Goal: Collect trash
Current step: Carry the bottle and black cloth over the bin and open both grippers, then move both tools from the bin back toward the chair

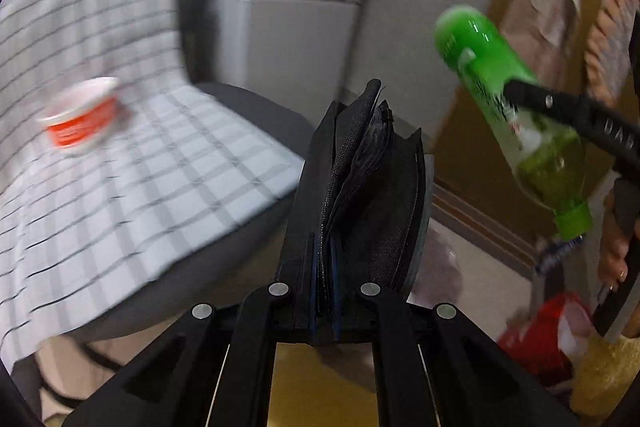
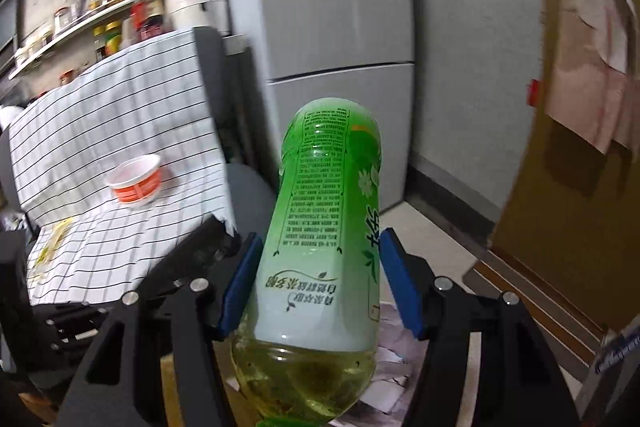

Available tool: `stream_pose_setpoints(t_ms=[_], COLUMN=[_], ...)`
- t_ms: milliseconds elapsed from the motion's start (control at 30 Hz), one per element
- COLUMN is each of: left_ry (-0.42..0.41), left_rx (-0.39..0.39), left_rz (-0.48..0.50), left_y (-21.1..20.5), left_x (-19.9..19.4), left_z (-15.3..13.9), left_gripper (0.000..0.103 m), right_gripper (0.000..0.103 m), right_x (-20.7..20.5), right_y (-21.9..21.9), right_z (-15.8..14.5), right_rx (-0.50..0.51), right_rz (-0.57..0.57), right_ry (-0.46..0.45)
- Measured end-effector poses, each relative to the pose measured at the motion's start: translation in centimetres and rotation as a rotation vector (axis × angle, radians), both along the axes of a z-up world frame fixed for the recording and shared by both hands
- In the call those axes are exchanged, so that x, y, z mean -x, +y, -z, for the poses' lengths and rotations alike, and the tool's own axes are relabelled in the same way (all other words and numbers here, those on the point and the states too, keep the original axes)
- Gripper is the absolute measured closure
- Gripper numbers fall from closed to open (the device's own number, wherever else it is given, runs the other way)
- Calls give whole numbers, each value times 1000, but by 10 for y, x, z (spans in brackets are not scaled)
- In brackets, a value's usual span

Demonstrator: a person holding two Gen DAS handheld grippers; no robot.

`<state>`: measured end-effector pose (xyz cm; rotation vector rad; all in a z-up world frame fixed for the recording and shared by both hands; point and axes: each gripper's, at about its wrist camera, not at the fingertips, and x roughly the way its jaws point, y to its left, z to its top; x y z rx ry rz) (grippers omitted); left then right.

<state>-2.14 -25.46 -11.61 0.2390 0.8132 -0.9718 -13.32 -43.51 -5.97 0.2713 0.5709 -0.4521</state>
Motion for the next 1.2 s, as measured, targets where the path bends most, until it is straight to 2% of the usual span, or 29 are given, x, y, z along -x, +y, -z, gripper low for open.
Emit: stream_pose_setpoints(t_ms=[267,300,367,400,433,500,567,900,933,967,1033,1200], left_ry=[50,58,80,93,97,100,92,-40,-46,-50,-48,-56], left_rx=[-78,-89,-109,-123,-136,-136,-134,-80,-73,-64,-52,-39], left_rz=[170,184,207,218,219,219,208,31,16,-3,-29,-88], left_y=[-83,-94,-110,-118,-124,-129,-124,-66,-61,-53,-44,-13], left_x=[16,17,16,16,17,16,17,3,2,-1,-6,-15], left_z=[28,34,44,50,56,61,61,22,19,15,10,-1], left_gripper=[96,92,91,88,80,70,64,62,62,62,60,59], right_gripper=[43,43,43,43,43,43,43,41,40,32,27,27], right_x=[32,35,40,42,44,45,45,34,31,28,25,19], right_y=[-39,-44,-51,-54,-57,-60,-63,-66,-68,-69,-72,-62], right_z=[14,16,20,22,25,31,40,98,101,104,107,94], right_rx=[-40,-45,-55,-59,-64,-70,-73,-155,-160,-163,-158,-127], right_rz=[78,87,104,112,123,134,147,181,180,182,202,175], right_ry=[-6,-4,2,4,8,18,38,176,191,204,230,215])
